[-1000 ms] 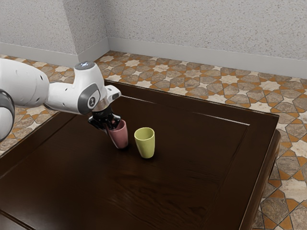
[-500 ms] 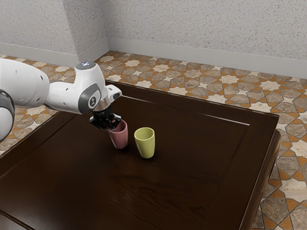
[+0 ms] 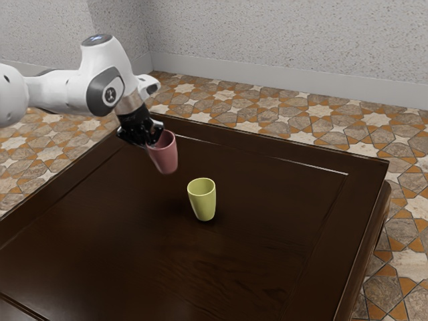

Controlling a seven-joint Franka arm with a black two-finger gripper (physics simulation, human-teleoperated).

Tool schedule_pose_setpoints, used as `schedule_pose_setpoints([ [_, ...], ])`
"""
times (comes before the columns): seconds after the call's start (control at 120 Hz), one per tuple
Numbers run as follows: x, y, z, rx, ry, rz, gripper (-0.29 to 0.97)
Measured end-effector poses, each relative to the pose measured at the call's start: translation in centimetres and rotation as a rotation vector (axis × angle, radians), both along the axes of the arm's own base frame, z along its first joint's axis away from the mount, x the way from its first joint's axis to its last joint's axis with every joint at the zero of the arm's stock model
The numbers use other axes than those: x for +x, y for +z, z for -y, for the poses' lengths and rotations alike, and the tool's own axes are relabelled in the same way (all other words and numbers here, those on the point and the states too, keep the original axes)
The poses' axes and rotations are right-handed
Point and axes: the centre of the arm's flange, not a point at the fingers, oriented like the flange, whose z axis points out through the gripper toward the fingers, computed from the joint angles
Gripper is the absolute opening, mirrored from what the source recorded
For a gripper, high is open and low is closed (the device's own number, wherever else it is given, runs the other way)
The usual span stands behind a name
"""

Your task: Place the left cup onto the right cup

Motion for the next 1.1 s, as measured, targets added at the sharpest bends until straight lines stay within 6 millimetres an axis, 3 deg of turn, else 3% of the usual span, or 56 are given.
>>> schedule_pose_setpoints([
  [0.117,-0.2,0.9,3.7,-0.034,-0.052,-0.038,-0.11],
  [0.292,0.5,0.0,7.2,-0.063,-0.099,-0.090,-0.11],
  [0.8,0.6,-2.6,7.3,-0.079,-0.091,-0.155,-0.11],
  [1.1,3.0,-2.8,6.6,-0.074,-0.081,-0.133,-0.11],
])
